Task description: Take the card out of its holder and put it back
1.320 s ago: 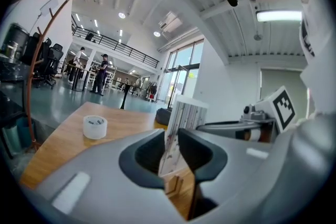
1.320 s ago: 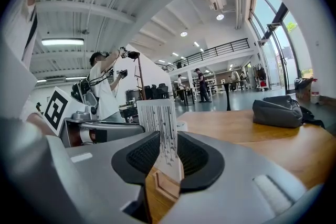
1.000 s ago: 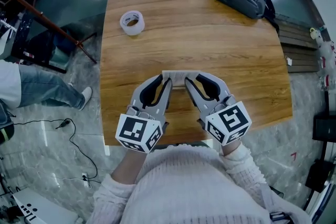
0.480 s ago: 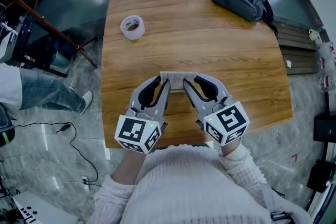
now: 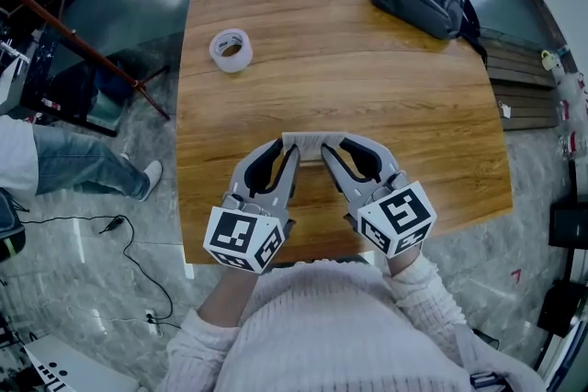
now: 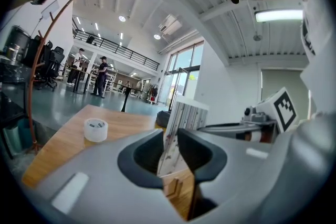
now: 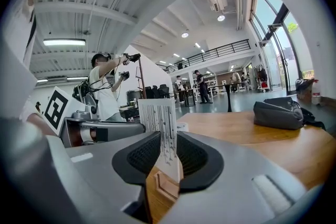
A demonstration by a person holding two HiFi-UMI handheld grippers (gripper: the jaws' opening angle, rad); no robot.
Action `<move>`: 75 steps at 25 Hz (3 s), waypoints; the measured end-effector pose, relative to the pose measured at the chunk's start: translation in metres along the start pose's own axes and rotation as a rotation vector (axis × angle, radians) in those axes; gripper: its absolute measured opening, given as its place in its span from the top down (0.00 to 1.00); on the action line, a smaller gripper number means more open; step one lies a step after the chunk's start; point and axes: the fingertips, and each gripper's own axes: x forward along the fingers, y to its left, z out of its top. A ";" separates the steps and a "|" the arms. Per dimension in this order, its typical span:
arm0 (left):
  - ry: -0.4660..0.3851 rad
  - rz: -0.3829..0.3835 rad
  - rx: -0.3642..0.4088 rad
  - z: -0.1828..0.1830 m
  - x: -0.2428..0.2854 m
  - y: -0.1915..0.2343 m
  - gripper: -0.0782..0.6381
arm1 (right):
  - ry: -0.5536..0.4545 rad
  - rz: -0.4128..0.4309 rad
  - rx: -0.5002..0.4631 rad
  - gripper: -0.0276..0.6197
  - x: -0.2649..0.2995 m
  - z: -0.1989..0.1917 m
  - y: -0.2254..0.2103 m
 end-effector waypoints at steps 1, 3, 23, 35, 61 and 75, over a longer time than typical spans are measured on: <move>0.001 0.001 -0.001 -0.001 0.001 0.001 0.78 | 0.001 0.000 0.001 0.82 0.001 -0.001 0.000; 0.003 0.005 0.001 -0.002 0.002 0.002 0.78 | 0.005 0.000 0.003 0.82 0.003 -0.002 -0.001; 0.034 0.004 -0.083 -0.030 0.023 0.021 0.78 | 0.068 0.035 0.060 0.82 0.027 -0.033 -0.021; 0.050 0.010 -0.135 -0.044 0.027 0.028 0.78 | 0.098 0.054 0.064 0.82 0.034 -0.045 -0.025; 0.083 0.003 -0.155 -0.056 0.024 0.027 0.78 | 0.125 0.076 0.079 0.82 0.032 -0.053 -0.024; 0.074 -0.001 -0.130 -0.054 0.028 0.028 0.78 | 0.103 0.079 0.089 0.82 0.037 -0.052 -0.030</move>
